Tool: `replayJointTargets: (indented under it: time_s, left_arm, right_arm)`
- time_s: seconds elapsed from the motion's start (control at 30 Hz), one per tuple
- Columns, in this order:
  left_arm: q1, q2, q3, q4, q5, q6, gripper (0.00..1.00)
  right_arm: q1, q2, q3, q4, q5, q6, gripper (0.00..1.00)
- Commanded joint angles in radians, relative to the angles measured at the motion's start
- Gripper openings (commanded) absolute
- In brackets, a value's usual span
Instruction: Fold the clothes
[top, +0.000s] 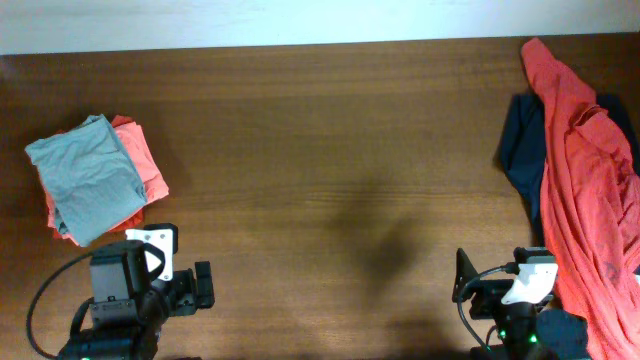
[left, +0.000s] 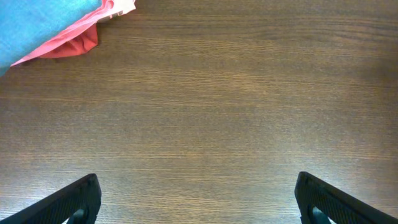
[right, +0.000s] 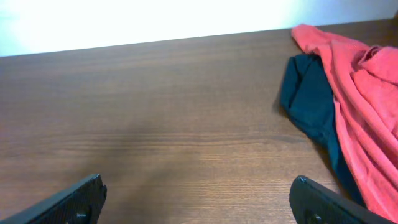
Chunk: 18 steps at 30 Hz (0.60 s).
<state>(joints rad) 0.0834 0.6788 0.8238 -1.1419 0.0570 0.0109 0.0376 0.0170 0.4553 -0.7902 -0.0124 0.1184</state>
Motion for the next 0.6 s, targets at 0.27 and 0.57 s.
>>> replayJointTargets:
  time_s: [0.27,0.57]
  left_arm:
    - [-0.003,-0.005,-0.007,-0.001,0.01,0.002,0.99]
    - [-0.003,-0.005,-0.007,-0.001,0.01,0.002,0.99]
  right_arm:
    - [-0.085,-0.013,-0.183,0.27,-0.123,-0.171,0.99]
    - [-0.085,-0.014,-0.439,0.777,-0.155,-0.19,0.99]
